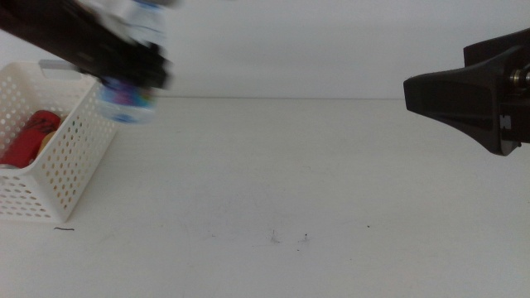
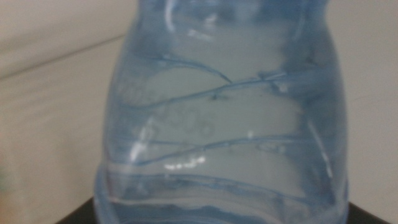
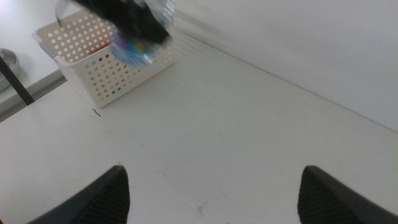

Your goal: Use arms to grab the bottles and put them into the dustbin to the left of the table.

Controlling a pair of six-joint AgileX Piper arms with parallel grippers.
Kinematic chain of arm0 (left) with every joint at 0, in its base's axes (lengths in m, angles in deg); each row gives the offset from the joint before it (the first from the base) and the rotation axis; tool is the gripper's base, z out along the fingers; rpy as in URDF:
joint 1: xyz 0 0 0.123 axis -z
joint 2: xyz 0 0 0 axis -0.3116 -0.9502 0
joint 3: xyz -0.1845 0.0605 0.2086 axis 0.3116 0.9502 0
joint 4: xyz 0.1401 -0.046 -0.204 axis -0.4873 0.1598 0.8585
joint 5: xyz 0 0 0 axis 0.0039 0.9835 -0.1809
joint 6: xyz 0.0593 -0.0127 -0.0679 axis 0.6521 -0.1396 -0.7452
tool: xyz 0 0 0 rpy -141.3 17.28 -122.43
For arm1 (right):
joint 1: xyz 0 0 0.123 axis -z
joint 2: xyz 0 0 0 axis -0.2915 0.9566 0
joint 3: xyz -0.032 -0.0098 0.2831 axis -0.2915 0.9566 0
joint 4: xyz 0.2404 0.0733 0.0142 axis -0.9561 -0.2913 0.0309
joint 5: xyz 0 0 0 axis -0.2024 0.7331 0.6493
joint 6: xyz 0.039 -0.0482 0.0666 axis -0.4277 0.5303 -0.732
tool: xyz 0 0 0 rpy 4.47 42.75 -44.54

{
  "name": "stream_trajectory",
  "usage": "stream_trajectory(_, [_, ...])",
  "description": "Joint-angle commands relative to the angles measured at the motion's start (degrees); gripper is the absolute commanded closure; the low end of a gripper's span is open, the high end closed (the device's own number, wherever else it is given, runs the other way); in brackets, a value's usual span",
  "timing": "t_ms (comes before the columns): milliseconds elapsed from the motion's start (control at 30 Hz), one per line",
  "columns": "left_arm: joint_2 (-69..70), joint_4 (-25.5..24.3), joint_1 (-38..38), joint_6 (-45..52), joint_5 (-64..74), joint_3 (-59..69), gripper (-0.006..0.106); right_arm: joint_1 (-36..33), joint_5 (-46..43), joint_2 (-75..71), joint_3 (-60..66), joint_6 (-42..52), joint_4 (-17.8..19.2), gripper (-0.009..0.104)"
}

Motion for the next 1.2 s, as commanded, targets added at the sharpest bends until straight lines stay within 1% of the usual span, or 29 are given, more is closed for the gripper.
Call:
stream_trajectory(0, [-1.1,0.5,-6.2,1.7,10.3,-7.3,0.102,0.0,-0.1,-0.2,-0.5,0.1,0.2,0.012])
stream_trajectory(33, [-2.3,0.2,-8.7,2.0,13.6,-10.1,0.102,0.0,-0.1,-0.2,-0.5,0.1,0.2,0.012])
stream_trajectory(133, [-6.0,0.6,-15.1,3.2,18.2,-15.7,0.102,0.0,-0.1,-0.2,-0.5,0.1,0.2,0.012])
stream_trajectory(367, [-12.4,-0.7,-22.3,4.7,17.3,-17.2,0.102,0.0,-0.1,-0.2,-0.5,0.1,0.2,0.012])
stream_trajectory(467, [-14.5,-1.2,-23.3,4.9,13.8,-17.2,0.102,0.0,-0.1,-0.2,-0.5,0.1,0.2,0.012])
stream_trajectory(667, [-19.6,-8.3,-23.4,6.0,10.0,-17.2,0.102,0.0,-0.1,-0.2,-0.5,0.1,0.2,0.012])
stream_trajectory(733, [-21.4,-8.5,-23.7,5.7,9.2,-17.2,0.1,0.0,-0.1,-0.2,-0.5,0.1,0.2,0.012])
stream_trajectory(833, [-23.9,-7.6,-23.8,5.6,8.0,-17.2,0.093,0.0,-0.1,-0.2,-0.5,0.1,0.2,0.012])
stream_trajectory(933, [-25.9,-6.5,-23.8,5.6,7.7,-17.2,0.083,0.0,-0.1,-0.2,-0.5,0.1,0.2,0.012])
stream_trajectory(967, [-26.2,-6.7,-23.8,5.6,7.8,-17.2,0.077,0.0,-0.1,-0.2,-0.5,0.1,0.2,0.012])
stream_trajectory(1033, [-26.3,-6.8,-23.8,5.6,8.0,-17.2,0.061,0.0,-0.1,-0.2,-0.5,0.1,0.2,0.012])
stream_trajectory(1067, [-26.3,-6.8,-23.8,5.6,8.0,-17.2,0.052,0.0,-0.1,-0.2,-0.5,0.1,0.2,0.012])
stream_trajectory(1100, [-26.0,-7.3,-23.8,3.4,8.4,-17.4,0.024,0.0,-0.1,-0.2,-0.5,0.1,0.2,0.012])
stream_trajectory(1133, [-25.7,-7.4,-23.8,2.6,9.1,-17.4,0.013,0.0,-0.1,-0.2,-0.5,0.1,0.2,0.012])
stream_trajectory(1167, [-25.0,-7.4,-23.8,2.6,10.0,-17.4,0.006,0.0,-0.1,-0.2,-0.5,0.1,0.2,0.012])
